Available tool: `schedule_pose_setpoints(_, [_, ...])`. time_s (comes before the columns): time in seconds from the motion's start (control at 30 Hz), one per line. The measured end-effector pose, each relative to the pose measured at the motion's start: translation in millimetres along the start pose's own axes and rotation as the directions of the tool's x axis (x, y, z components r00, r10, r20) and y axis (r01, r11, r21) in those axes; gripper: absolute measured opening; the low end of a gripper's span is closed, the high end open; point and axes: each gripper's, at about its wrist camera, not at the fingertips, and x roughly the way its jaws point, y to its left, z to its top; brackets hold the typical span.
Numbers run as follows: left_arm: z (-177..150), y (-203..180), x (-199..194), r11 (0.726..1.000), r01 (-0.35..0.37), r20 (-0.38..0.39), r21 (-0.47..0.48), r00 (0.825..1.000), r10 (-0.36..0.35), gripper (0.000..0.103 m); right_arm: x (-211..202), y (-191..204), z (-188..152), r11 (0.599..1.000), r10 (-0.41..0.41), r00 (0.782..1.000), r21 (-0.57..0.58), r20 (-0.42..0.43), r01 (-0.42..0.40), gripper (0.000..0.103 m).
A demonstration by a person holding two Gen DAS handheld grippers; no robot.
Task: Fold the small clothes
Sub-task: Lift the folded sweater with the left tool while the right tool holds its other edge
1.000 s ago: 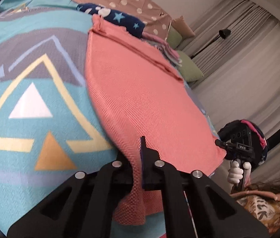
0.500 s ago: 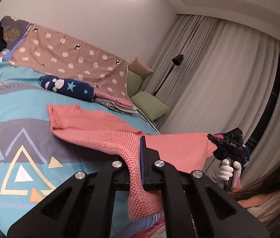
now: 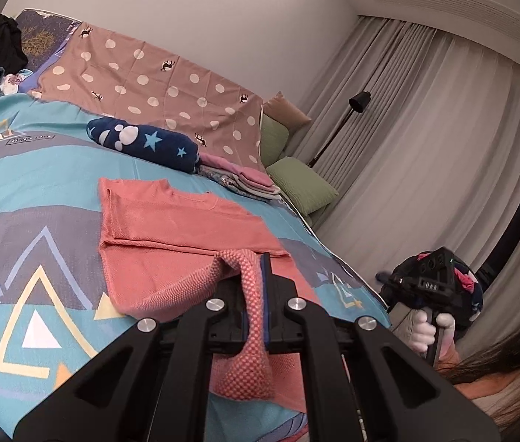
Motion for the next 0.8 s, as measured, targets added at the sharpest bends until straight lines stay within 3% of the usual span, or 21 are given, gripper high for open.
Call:
schedule_pose_setpoints(0.07, [0, 2, 1, 1.0, 0.005, 0.001, 0.009, 1.0, -0.005, 0.004, 14, -10, -19, 1.0, -0.029, 0.995, 0.01, -0.091, 0.03, 0.04])
schedule_pose_setpoints(0.1, [0, 3, 2, 1.0, 0.004, 0.002, 0.012, 1.0, -0.004, 0.004, 22, -16, -29, 0.998, -0.051, 0.989, 0.012, -0.139, 0.054, 0.043])
schedule_pose_setpoints(0.17, [1, 7, 7, 1.0, 0.003, -0.004, -0.004, 1.0, -0.003, 0.004, 37, -30, -53, 0.993, -0.11, 0.969, 0.026, -0.22, 0.119, 0.043])
schedule_pose_setpoints(0.23, [2, 8, 12, 1.0, -0.004, -0.015, -0.011, 1.0, 0.004, 0.004, 46, -48, -72, 0.985, -0.103, 0.956, 0.107, -0.276, 0.137, 0.043])
schedule_pose_setpoints(0.3, [1, 4, 13, 1.0, -0.006, -0.018, 0.005, 1.0, 0.006, 0.004, 36, -57, -79, 0.981, -0.028, 0.969, 0.178, -0.245, 0.074, 0.043])
schedule_pose_setpoints(0.47, [-5, 2, 14, 1.0, 0.002, -0.011, 0.015, 1.0, -0.002, 0.004, 29, -61, -89, 0.977, 0.022, 0.961, 0.212, -0.275, 0.038, 0.041])
schedule_pose_setpoints(0.53, [-5, 5, 14, 1.0, -0.001, -0.007, 0.006, 1.0, 0.001, 0.004, 46, -65, -89, 0.967, 0.107, 0.952, 0.253, -0.287, -0.033, 0.041])
schedule_pose_setpoints(0.57, [-5, 5, 13, 1.0, -0.005, -0.006, 0.002, 1.0, 0.005, 0.004, 54, -66, -87, 0.962, 0.128, 0.948, 0.267, -0.292, -0.048, 0.032])
schedule_pose_setpoints(0.6, [-5, 5, 12, 1.0, -0.01, -0.001, -0.002, 1.0, 0.01, 0.004, 60, -64, -86, 0.96, 0.138, 0.944, 0.276, -0.298, -0.053, 0.011])
schedule_pose_setpoints(0.67, [-4, 6, 8, 1.0, -0.013, 0.01, -0.008, 1.0, 0.013, 0.004, 63, -60, -82, 0.957, 0.142, 0.946, 0.286, -0.292, -0.055, 0.006])
schedule_pose_setpoints(0.73, [-2, 5, 2, 1.0, -0.016, 0.024, -0.005, 1.0, 0.016, 0.004, 47, -52, -66, 0.936, 0.231, 0.954, 0.311, -0.19, -0.164, 0.006])
schedule_pose_setpoints(0.8, [1, 7, -1, 1.0, -0.019, 0.037, -0.006, 0.999, 0.019, 0.004, 23, -42, -42, 0.934, 0.274, 0.959, 0.259, -0.07, -0.247, 0.006])
